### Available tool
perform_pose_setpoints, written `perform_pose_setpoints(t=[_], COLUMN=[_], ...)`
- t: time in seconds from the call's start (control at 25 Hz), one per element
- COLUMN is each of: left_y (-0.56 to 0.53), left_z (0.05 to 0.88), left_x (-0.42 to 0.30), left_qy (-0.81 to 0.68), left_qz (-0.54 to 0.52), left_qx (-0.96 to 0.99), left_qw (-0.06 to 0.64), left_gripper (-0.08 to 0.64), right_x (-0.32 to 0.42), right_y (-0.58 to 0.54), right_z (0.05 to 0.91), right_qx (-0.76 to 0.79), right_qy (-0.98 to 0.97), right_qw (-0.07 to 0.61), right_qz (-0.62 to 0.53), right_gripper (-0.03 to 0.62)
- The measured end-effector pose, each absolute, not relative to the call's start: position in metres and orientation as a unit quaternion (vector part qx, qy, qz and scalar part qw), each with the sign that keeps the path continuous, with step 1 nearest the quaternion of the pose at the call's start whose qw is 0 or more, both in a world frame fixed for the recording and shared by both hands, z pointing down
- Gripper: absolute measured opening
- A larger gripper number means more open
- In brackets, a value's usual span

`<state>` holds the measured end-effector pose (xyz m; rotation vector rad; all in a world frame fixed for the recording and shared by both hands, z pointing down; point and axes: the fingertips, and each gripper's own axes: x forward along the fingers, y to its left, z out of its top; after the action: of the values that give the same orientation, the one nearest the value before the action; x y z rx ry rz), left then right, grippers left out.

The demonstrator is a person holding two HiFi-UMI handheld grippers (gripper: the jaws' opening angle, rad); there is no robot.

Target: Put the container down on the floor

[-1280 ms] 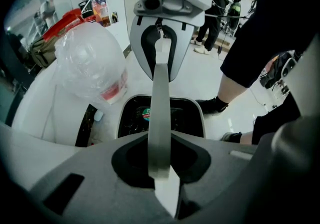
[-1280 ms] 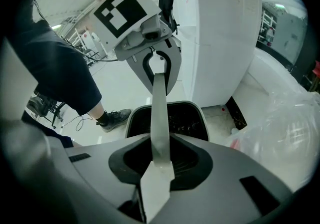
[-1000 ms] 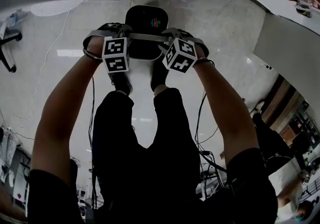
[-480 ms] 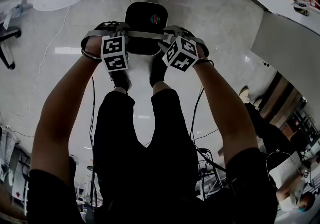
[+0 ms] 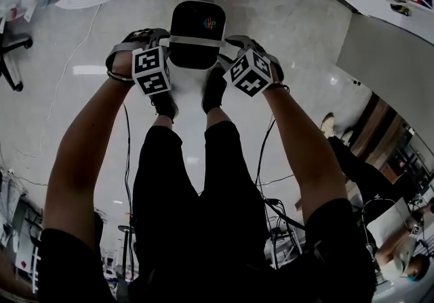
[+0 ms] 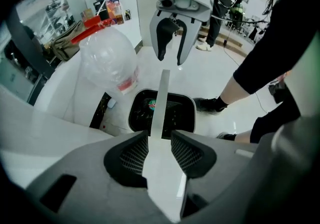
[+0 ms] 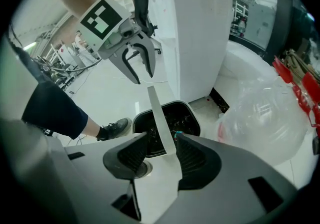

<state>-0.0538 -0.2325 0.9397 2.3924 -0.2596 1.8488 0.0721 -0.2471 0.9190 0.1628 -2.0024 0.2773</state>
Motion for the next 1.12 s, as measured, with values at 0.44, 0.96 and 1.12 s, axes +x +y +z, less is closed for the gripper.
perform_pose_setpoints(t=[0.44,0.96,1.12], left_y=[-0.202,-0.219,-0.211], left_z=[0.828,0.683,0.632], left_x=[-0.041,-0.038,-0.034], left_qy=[-0.176,-0.387,-0.419], left_qz=[0.525,0.363,0.317], left_qx=[0.824,0.811,0.809], left_qw=[0.12,0.245,0.263], left_gripper=[0.143,0.125,0.092], right_x=[0.06,0.055,0.05], right_y=[-0.23,-0.238,-0.237], right_z=[0.814,0.673,0.626], right_qx=[0.148,0.272,0.289], right_qy=[-0.848,-0.851,-0.859], right_qw=[0.471,0.376,0.34], right_qz=[0.192,0.248,0.252], right_gripper=[0.166,0.13,0.092])
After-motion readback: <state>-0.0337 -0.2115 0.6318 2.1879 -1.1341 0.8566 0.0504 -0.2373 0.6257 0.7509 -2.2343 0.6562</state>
